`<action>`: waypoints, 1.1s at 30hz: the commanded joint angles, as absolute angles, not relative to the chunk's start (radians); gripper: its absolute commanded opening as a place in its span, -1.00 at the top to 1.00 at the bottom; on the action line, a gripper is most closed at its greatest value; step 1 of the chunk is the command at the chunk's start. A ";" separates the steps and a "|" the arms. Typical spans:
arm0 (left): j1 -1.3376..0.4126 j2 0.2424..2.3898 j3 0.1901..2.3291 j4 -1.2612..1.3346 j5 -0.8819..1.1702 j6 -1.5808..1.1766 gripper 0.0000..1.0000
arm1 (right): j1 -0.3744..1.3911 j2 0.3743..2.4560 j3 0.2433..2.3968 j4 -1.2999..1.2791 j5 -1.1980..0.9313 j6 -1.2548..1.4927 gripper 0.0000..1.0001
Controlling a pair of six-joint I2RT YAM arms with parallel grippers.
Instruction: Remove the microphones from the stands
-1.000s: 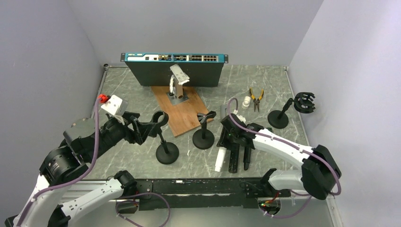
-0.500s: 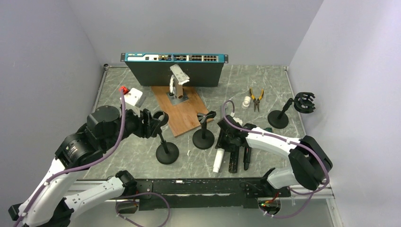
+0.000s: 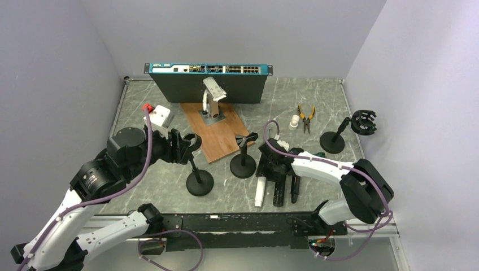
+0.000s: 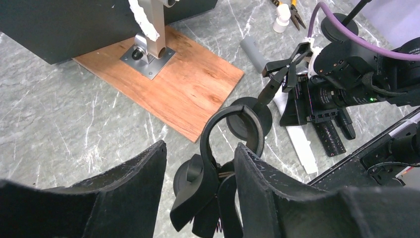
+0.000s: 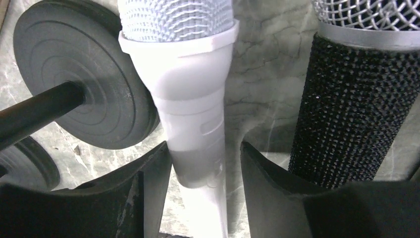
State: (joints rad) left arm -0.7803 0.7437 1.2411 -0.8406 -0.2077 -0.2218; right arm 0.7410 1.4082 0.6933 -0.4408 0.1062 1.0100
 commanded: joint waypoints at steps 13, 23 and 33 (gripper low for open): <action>-0.782 0.739 1.051 -0.777 -0.169 -0.273 0.23 | 0.739 1.226 0.775 -0.557 0.304 0.916 -0.31; -0.782 0.684 0.828 -0.738 -0.150 -0.378 0.32 | 0.738 1.098 0.883 -0.630 0.457 0.833 -0.35; -0.782 0.650 0.756 -0.720 -0.167 -0.446 0.20 | 0.736 0.996 0.918 -0.624 0.507 0.733 -0.46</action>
State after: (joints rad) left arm -0.7788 0.6296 0.7868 -0.5663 -0.1806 -0.4335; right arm 0.7399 1.0370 0.8661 -0.6212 0.4587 0.8028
